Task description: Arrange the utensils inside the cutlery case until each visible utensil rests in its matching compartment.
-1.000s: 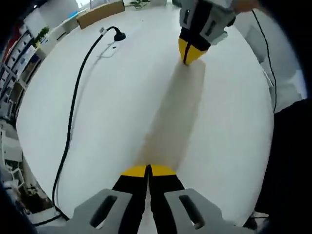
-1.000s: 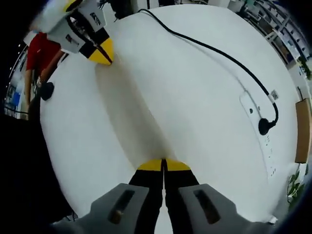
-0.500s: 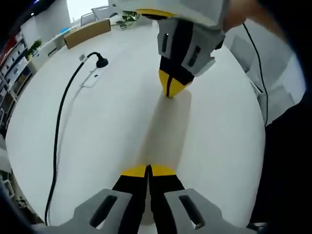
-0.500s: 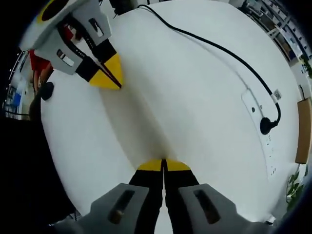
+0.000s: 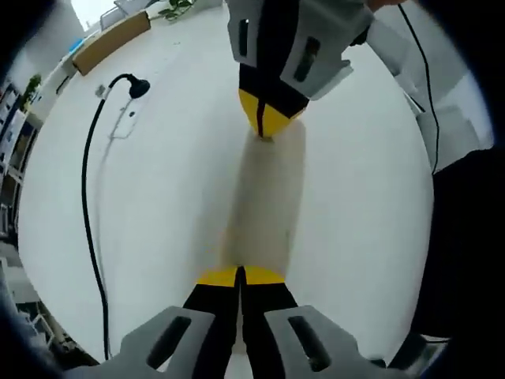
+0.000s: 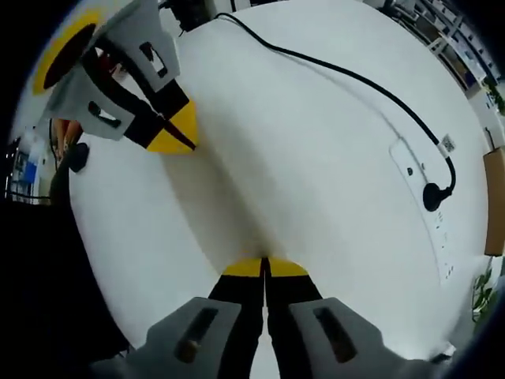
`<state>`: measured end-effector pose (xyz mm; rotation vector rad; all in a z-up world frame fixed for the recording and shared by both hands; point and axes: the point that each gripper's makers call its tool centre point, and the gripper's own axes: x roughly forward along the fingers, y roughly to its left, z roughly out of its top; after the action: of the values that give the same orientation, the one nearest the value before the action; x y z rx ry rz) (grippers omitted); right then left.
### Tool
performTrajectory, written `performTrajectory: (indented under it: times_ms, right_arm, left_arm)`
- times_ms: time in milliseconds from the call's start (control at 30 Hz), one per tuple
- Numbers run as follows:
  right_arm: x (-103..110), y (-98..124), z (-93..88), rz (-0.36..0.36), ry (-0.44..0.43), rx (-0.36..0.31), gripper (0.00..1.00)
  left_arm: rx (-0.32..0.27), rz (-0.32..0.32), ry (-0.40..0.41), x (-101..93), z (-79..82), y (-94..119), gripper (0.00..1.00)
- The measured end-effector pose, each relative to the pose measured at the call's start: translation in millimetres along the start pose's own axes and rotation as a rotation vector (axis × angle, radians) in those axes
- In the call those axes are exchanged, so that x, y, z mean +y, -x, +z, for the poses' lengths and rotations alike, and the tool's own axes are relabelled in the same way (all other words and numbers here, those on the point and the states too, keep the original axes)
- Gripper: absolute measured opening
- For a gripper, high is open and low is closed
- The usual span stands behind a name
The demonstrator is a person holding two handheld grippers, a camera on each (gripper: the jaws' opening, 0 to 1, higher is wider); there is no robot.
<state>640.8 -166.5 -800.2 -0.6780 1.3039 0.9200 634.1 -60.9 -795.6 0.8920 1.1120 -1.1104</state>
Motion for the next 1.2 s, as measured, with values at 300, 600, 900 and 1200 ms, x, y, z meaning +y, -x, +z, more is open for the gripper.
performTrajectory:
  times_ms: [300, 600, 900, 1200]
  right_arm:
    - [0.6, 1.6, 0.0, -0.016, -0.017, -0.016, 0.00]
    - [0.7, 1.5, 0.1, -0.008, -0.024, -0.029, 0.00]
    - [-0.7, 2.3, -0.5, 0.002, -0.039, -0.086, 0.00]
    - [45.6, 6.0, 38.0, 0.061, -0.030, -0.269, 0.00]
  left_arm:
    - [-0.062, -0.016, 0.141, -9.2, -23.2, 8.2, 0.00]
    - [0.054, -0.013, 0.087, -8.7, -41.6, 8.9, 0.00]
    - [0.081, -0.052, 0.123, -8.1, -42.3, 7.6, 0.00]
    - [0.110, -0.045, 0.162, -7.7, -44.1, 8.7, 0.00]
